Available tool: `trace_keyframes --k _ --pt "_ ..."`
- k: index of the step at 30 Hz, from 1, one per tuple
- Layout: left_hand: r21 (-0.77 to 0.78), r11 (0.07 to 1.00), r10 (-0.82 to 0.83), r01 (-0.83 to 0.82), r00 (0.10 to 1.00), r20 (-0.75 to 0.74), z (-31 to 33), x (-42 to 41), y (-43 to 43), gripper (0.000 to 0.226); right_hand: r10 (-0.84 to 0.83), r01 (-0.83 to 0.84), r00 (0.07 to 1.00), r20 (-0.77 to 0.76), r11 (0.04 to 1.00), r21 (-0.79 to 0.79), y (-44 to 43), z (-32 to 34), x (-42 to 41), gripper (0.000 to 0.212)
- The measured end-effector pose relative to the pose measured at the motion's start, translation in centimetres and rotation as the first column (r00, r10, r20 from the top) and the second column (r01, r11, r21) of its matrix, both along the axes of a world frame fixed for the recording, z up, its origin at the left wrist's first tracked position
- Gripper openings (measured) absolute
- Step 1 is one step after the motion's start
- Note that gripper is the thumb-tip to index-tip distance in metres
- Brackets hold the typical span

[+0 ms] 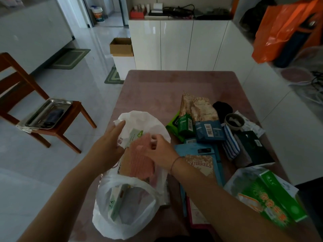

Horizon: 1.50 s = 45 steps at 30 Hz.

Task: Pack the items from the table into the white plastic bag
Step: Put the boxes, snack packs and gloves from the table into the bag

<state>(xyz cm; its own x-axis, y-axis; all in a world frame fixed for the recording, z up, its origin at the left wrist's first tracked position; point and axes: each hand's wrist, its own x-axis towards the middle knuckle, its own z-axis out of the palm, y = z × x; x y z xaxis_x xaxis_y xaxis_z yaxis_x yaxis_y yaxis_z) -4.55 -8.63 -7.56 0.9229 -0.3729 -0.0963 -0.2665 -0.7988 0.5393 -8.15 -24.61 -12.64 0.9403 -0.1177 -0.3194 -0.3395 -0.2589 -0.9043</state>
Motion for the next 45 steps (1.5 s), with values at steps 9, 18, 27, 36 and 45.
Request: trace_keyframes --k 9,18,27,36,45 --pt "0.019 0.999 -0.028 0.027 0.999 0.019 -0.7 0.4 0.4 0.079 -0.338 0.034 0.841 -0.423 0.813 -0.581 -12.6 -8.3 -6.6 0.093" --pt "0.036 0.998 -0.054 0.054 0.999 0.003 -0.4 0.0 -0.2 0.078 -0.346 0.252 0.794 -0.501 0.936 -0.246 -13.3 -12.3 -8.1 0.05" --pt "0.022 0.999 -0.025 0.025 1.0 -0.006 0.2 -0.2 0.1 0.079 -0.563 0.534 0.819 0.109 0.818 0.216 -13.7 1.6 -3.1 0.009" --pt "-0.009 1.0 0.027 -0.026 0.998 0.048 0.6 0.0 0.5 0.074 -0.505 0.448 0.863 -0.001 0.764 0.465 -5.4 4.2 3.9 0.009" --pt "-0.066 0.996 0.062 -0.063 0.998 -0.016 1.0 0.0 1.5 0.079 0.023 -0.033 0.973 -0.231 0.999 -0.042 0.2 -2.4 3.6 0.025"
